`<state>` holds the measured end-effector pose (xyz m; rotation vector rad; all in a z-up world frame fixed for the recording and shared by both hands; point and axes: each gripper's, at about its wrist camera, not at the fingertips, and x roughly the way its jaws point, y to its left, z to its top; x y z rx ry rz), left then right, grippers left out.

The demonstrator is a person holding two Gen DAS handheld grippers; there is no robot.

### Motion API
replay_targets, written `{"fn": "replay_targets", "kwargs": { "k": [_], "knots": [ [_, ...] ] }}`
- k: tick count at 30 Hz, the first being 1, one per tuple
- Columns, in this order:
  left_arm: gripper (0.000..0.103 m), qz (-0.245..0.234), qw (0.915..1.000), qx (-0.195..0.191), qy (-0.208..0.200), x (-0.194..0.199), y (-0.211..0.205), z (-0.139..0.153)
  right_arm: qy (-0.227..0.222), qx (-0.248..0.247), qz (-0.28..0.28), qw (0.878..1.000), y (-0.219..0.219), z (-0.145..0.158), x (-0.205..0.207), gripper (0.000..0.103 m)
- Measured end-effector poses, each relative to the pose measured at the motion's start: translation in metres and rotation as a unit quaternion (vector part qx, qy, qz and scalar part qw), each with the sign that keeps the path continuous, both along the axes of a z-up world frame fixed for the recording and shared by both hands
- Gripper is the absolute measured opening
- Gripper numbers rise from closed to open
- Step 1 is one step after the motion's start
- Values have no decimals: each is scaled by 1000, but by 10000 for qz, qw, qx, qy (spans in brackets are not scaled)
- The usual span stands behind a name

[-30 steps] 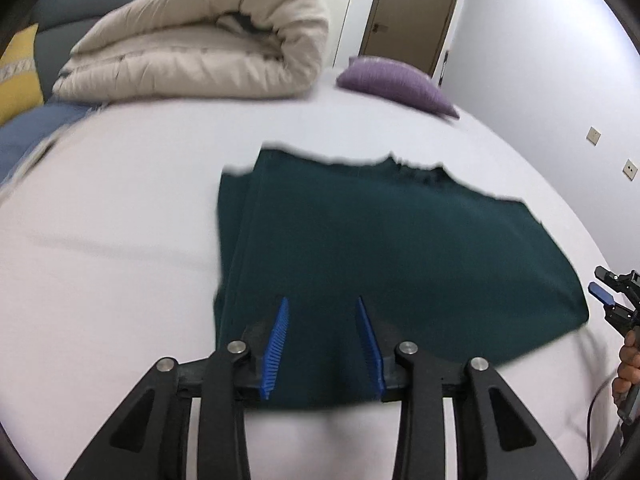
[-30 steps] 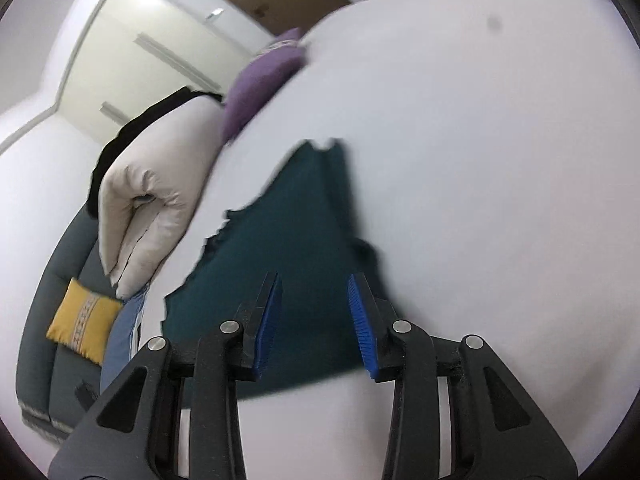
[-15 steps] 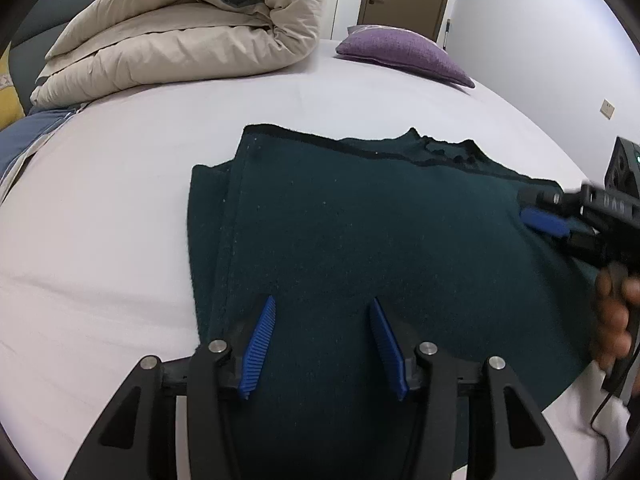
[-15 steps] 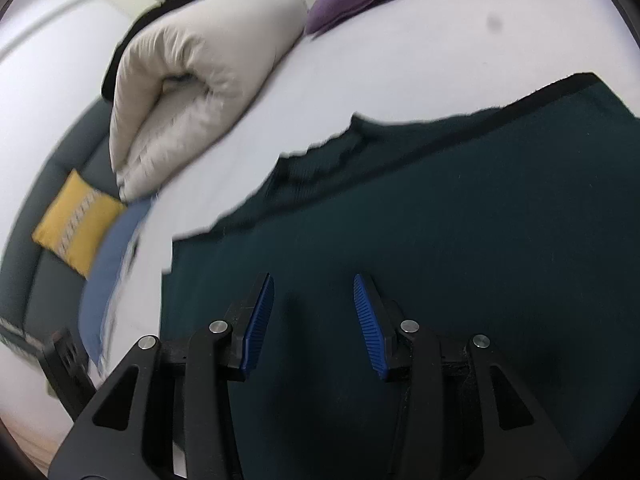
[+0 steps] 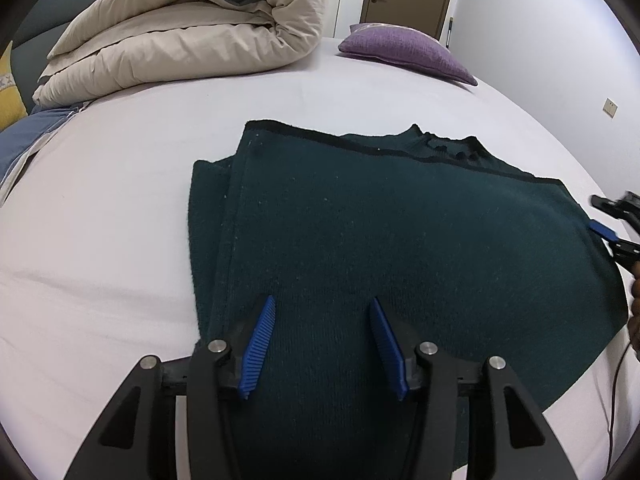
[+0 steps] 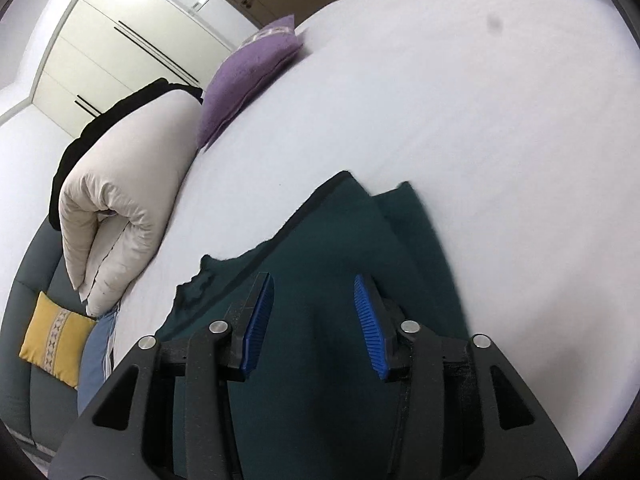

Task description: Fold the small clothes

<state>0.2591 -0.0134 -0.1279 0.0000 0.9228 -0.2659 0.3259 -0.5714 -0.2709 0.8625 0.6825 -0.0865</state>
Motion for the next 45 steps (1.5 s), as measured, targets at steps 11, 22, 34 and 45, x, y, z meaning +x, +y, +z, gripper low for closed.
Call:
{"fn": "replay_targets", "kwargs": {
  "k": [11,22,34,45],
  "knots": [
    [54,-10,10000,63,-12,-3,-1,0,33,214,1869,9821,99,-15,-30,53],
    [54,-13,10000,90,-13,-4,-1,0,-99,429,384,9983,10,-23,-113,53],
    [53,77,9999,-42,-126,-10,4,5,30,120,-369,9992,-60,-6,-186,55],
    [54,-379,9965,-676,-300,-22,-2,9,443,615,8,9971,-59,-32,-142,66]
  ]
}}
